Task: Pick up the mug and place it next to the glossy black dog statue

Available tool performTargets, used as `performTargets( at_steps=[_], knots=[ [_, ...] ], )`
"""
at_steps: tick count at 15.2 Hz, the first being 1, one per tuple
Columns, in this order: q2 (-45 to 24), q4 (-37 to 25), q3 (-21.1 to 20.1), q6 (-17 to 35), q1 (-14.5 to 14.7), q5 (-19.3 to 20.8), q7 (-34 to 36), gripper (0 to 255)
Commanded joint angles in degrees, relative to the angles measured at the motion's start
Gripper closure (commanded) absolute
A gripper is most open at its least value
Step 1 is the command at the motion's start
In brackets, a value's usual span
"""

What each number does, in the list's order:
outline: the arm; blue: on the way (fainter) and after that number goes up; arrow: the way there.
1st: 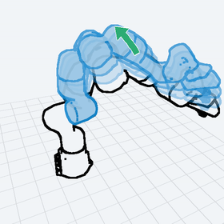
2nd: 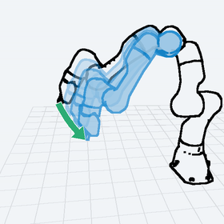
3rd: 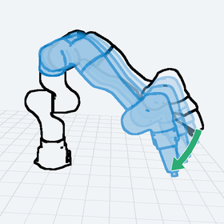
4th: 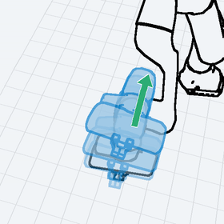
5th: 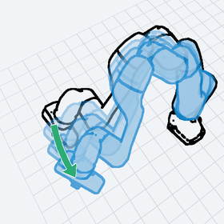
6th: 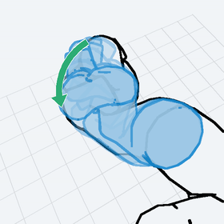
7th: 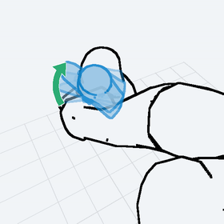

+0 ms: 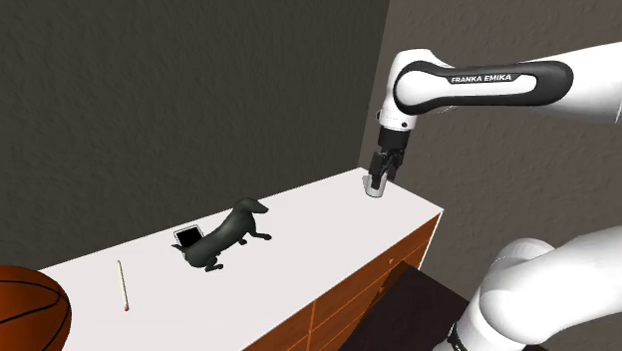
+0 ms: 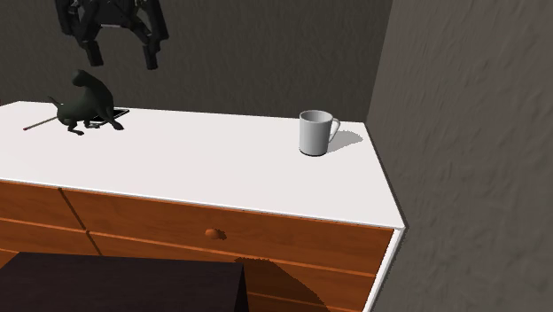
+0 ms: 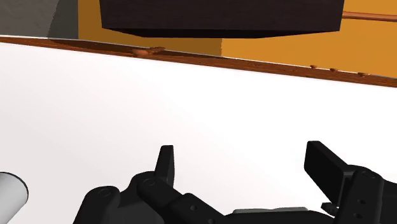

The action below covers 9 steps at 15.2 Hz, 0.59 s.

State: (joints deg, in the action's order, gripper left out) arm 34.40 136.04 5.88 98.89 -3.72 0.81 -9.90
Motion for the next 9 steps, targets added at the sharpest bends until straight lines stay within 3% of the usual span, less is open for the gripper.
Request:
performTargets(
  at_steps=[1, 9],
  knots=[
    [-3.37, -1.22, 1.48, 2.39, -0.7, 1.08, -1.64, 0],
    [-16.38, -6.16, 7.1, 11.46, -3.11, 3.52, -7.9, 0]
  ],
)
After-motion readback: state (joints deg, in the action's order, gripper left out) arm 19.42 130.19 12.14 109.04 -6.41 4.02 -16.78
